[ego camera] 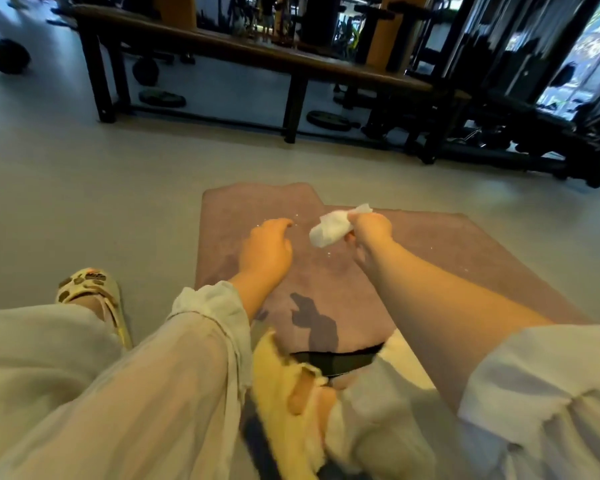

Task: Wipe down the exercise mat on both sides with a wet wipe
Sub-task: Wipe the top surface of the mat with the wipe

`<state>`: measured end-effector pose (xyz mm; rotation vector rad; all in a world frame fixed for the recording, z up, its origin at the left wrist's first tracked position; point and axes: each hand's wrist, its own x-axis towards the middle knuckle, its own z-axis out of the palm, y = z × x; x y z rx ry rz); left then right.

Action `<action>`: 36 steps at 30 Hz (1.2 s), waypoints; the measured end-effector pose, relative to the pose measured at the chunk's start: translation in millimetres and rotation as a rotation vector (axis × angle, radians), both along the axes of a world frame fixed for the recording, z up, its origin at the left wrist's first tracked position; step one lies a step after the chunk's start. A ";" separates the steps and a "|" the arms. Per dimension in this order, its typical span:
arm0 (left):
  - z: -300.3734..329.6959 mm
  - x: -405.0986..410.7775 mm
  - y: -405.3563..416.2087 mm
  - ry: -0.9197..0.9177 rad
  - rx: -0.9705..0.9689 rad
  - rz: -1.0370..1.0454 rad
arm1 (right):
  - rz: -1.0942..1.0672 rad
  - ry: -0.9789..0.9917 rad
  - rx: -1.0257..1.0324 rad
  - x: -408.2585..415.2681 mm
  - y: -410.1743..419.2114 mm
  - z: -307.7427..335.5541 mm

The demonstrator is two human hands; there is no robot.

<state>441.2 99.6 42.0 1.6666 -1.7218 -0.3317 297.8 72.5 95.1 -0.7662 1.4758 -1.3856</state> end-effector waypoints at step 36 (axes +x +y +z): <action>-159.1 -70.6 29.3 -0.953 0.565 -0.532 | 0.829 1.813 0.448 -141.8 2.8 -207.1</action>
